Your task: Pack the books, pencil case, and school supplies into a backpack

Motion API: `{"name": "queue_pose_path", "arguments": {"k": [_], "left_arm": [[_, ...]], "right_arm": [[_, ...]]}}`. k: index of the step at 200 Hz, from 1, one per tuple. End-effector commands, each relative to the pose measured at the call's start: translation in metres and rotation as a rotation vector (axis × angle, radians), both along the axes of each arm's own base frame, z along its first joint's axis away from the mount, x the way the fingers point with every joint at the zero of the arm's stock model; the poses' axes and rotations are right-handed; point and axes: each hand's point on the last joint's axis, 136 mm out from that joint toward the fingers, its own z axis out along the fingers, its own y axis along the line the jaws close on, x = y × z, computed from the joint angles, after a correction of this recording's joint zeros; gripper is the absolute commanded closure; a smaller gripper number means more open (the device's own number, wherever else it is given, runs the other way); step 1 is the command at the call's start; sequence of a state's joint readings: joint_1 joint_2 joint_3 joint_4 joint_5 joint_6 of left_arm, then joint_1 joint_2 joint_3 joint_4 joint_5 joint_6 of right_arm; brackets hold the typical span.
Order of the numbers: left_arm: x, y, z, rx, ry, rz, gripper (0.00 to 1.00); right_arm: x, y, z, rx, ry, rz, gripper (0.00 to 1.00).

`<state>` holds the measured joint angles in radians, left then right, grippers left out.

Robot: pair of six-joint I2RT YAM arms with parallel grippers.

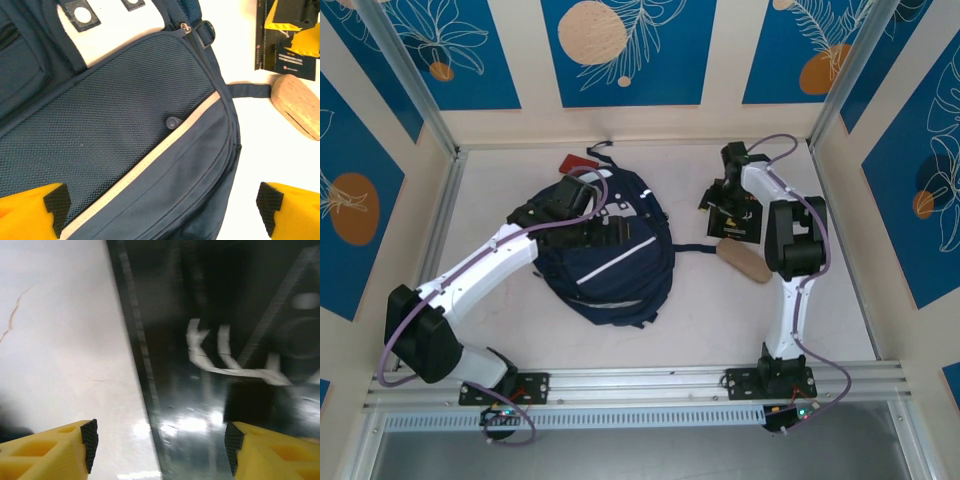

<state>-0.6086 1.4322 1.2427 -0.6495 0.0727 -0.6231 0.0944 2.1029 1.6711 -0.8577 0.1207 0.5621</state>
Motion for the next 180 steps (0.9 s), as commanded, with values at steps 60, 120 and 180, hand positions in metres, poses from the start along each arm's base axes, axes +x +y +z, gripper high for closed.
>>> {"name": "queue_pose_path", "arguments": {"k": [60,120,180], "left_arm": [[0.008,-0.021,0.006,-0.089,0.021,-0.032,0.03],[0.017,-0.039,0.011,-0.133,0.024,-0.065,0.03],[0.032,-0.096,0.006,-0.162,0.064,-0.143,0.13]], "right_arm": [[-0.007,-0.098,-0.008,-0.014,0.037,-0.031,0.35],[-0.007,-0.095,-0.025,0.002,0.087,0.046,0.49],[-0.025,-0.036,-0.045,-0.024,0.114,0.416,0.57]]}}
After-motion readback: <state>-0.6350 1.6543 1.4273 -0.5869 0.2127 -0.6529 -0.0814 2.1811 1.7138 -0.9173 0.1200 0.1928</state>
